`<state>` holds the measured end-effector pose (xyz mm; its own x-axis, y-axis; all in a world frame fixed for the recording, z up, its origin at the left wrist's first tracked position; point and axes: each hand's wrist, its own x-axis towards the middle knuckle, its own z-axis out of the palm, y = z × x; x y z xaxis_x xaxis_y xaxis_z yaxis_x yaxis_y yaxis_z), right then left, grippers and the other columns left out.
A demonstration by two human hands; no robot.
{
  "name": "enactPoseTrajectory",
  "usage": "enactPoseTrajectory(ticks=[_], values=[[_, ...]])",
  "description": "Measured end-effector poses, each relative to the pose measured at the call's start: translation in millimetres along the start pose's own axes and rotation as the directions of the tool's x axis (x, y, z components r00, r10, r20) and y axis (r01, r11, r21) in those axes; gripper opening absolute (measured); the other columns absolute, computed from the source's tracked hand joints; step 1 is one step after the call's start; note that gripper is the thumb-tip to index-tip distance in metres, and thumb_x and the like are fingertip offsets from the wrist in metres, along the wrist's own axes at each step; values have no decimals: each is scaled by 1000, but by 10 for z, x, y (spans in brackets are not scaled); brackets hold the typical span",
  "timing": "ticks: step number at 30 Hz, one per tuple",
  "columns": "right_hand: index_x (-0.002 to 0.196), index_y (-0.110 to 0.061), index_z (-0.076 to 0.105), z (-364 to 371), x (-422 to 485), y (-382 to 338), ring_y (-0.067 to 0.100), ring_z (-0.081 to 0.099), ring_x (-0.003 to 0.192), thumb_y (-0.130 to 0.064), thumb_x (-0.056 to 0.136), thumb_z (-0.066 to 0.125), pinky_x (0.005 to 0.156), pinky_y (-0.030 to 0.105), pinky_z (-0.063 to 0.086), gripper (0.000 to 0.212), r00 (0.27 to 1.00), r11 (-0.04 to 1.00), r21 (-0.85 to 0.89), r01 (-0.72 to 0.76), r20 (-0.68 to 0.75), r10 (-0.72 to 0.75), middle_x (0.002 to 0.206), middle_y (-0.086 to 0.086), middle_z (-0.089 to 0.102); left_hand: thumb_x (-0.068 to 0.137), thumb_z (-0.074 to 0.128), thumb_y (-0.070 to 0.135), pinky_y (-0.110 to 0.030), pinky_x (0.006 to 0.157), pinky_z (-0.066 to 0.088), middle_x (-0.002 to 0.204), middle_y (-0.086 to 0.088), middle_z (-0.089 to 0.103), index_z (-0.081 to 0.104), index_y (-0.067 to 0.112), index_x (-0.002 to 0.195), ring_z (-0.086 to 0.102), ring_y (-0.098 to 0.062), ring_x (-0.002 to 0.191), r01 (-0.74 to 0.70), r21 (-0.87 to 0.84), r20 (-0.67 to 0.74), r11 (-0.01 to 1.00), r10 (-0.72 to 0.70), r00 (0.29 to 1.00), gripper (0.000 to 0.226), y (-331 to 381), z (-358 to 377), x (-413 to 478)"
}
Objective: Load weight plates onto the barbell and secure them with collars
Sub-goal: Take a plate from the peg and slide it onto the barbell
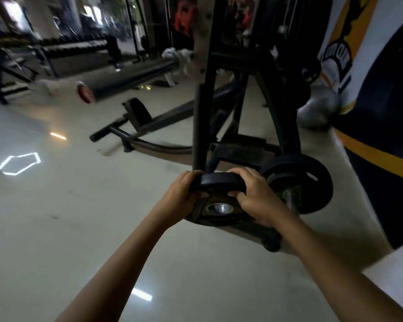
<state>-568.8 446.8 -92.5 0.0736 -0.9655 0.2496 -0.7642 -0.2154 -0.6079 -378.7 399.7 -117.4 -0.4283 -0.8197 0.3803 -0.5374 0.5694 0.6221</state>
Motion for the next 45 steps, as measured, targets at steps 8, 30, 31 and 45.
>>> enactPoseTrajectory(ticks=[8, 30, 31, 45], values=[[120, -20, 50, 384, 482, -1462, 21, 46, 116, -7, 78, 63, 104, 39, 36, 46, 982, 988, 73, 136, -143, -124, 121, 3, 52, 83, 60, 12, -31, 89, 42, 118, -9, 51, 46, 14, 124, 49, -19, 106, -131, 71, -155, 989, 141, 978, 43, -307, -1591, -214], [120, -28, 50, 359, 2006, -2903, 26, 48, 114, -13, 75, 69, 100, 43, 42, 51, 972, 998, 53, 15, -237, -2, 119, 9, 54, 85, 59, 8, -30, 91, 40, 121, -15, 54, 45, 6, 127, 50, -26, 112, -245, 80, -124, 966, 254, 959, 44, -832, -3363, 912], [121, -27, 50, 344, 2041, -2893, 26, 48, 114, -12, 75, 69, 100, 42, 42, 52, 971, 998, 67, 10, -238, 6, 122, 11, 52, 84, 59, 9, -28, 89, 38, 121, -15, 54, 46, 6, 127, 50, -25, 112, -246, 76, -128, 966, 254, 959, 45, -845, -3360, 968], [144, -16, 11, 464, 2242, -2662, 24, 10, 142, -22, 89, 56, 116, 37, 9, 72, 944, 939, -336, 78, -277, -177, 153, 10, 17, 89, 54, 18, -42, 110, 27, 145, -16, 30, 21, 11, 141, 26, -30, 134, -275, 55, -96, 960, 279, 955, 61, -1150, -3090, 1442]])
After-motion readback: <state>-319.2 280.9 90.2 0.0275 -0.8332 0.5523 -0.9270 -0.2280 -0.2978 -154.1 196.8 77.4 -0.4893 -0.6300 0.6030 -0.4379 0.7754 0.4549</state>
